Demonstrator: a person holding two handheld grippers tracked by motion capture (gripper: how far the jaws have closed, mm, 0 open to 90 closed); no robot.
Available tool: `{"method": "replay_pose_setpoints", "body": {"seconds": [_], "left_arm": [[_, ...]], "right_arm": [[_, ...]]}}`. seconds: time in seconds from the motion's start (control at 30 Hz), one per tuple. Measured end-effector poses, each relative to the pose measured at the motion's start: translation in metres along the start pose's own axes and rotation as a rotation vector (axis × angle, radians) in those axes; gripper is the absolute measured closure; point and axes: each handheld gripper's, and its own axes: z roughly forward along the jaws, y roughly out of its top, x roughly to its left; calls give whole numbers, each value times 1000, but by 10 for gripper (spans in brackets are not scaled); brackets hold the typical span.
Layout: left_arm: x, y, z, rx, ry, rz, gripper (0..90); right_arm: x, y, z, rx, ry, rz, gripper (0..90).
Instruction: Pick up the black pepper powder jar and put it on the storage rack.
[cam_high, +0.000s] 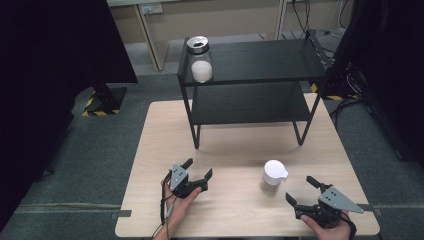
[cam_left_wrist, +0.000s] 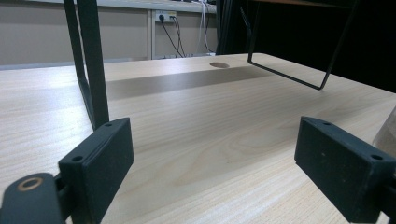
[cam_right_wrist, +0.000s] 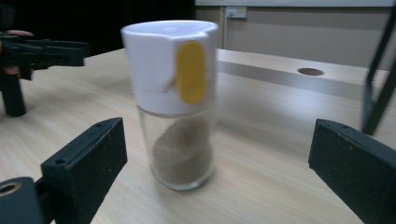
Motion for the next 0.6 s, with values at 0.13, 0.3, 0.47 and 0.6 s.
{"method": "replay_pose_setpoints", "body": {"seconds": [0.13, 0.3, 0.47, 0.6], "left_arm": [[0, 0, 0, 0, 0, -2, 113], [0, 0, 0, 1, 1, 2, 113], [-1, 0, 0, 1, 1, 9, 113], [-1, 0, 0, 1, -1, 9, 113]], "right_arm": [[2, 5, 10, 15, 28, -20, 50], [3, 10, 22, 29, 48, -36, 62], [3, 15, 34, 41, 61, -49, 81], [4, 17, 45, 40, 68, -55, 103]]}}
